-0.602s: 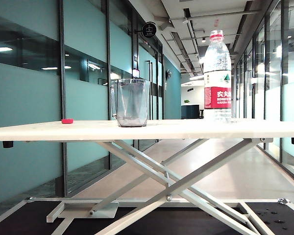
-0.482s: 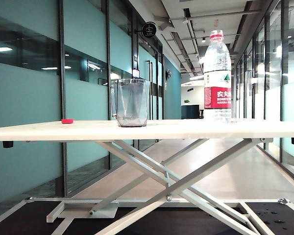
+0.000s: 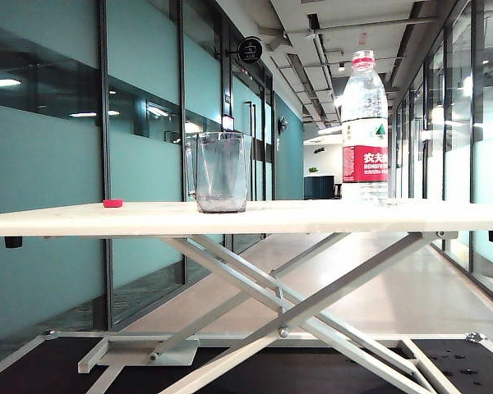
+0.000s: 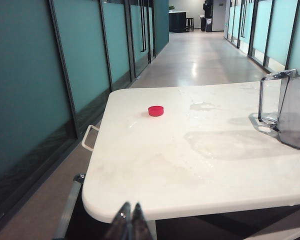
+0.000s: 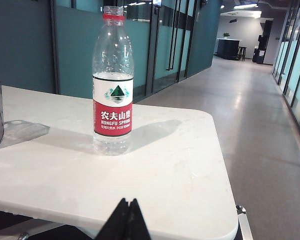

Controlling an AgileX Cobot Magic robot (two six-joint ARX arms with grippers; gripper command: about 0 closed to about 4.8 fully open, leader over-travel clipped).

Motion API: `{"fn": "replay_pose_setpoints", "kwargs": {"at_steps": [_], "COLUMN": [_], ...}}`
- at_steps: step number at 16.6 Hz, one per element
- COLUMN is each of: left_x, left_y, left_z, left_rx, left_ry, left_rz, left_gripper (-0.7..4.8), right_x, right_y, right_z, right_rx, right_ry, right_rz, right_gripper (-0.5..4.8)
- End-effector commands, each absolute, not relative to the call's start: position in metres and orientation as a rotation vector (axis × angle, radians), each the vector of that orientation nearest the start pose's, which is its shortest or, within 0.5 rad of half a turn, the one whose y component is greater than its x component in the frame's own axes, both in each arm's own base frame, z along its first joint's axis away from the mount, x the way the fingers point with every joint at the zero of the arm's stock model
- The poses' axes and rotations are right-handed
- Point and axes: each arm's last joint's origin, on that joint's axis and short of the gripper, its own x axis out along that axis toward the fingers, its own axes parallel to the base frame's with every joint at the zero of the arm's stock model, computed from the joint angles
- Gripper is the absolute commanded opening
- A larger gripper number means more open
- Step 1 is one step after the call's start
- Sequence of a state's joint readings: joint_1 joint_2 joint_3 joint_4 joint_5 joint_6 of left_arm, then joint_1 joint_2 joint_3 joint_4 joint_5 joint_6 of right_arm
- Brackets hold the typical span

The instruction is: Pick up the mineral water bottle on the table and pour water into the mug until it's half full.

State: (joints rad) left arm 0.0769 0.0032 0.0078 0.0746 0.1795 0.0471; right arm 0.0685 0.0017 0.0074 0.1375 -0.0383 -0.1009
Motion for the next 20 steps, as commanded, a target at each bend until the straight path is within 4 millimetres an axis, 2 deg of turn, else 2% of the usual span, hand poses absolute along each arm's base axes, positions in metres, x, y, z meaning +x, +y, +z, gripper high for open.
{"fn": "replay_pose_setpoints", "kwargs": {"at_steps": [1,3,4,7,8,9,10,12,15,16,17,20], "left_x": [0.096,0.095,0.093,0.092,0.092,0.092,0.092,0.092,0.092,0.092,0.092,0.092], "left_y": [0.000,-0.005,-0.008,-0.011,-0.011,-0.011,-0.011,-0.011,-0.011,-0.011,-0.011,-0.011], "left_z": [0.175,0.174,0.174,0.174,0.174,0.174,0.174,0.174,0.174,0.174,0.174,0.174], "left_rx": [-0.040,-0.034,-0.020,-0.014,-0.014,-0.014,-0.014,-0.014,-0.014,0.001,0.001,0.001], "left_ry": [-0.083,-0.077,-0.075,-0.070,-0.070,-0.070,-0.070,-0.070,-0.070,-0.074,-0.075,-0.074], "left_rz": [-0.192,-0.374,-0.491,-0.606,-0.606,-0.605,-0.605,-0.605,-0.605,-0.605,-0.605,-0.606], "left_gripper": [-0.05,-0.05,-0.05,-0.05,-0.05,-0.05,-0.05,-0.05,-0.05,-0.05,-0.05,-0.05], "right_x": [0.096,0.096,0.095,0.094,0.093,0.094,0.094,0.095,0.094,0.094,0.094,0.092], "right_y": [0.009,0.011,0.014,0.018,0.018,0.018,0.017,0.016,0.016,0.016,0.016,0.015], "right_z": [0.180,0.178,0.177,0.177,0.177,0.177,0.177,0.177,0.178,0.180,0.182,0.193], "right_rx": [-0.096,-0.093,-0.031,0.006,0.006,0.007,0.009,0.051,0.063,0.061,0.061,0.057], "right_ry": [-0.162,-0.145,-0.130,-0.121,-0.121,-0.122,-0.121,-0.113,-0.117,-0.132,-0.150,-0.185], "right_rz": [0.129,0.220,0.311,0.456,0.466,0.455,0.436,0.385,0.387,0.384,0.372,0.370], "right_gripper": [-0.05,-0.05,-0.05,0.05,0.96,2.70,3.16,3.21,3.84,4.58,4.79,4.79]}}
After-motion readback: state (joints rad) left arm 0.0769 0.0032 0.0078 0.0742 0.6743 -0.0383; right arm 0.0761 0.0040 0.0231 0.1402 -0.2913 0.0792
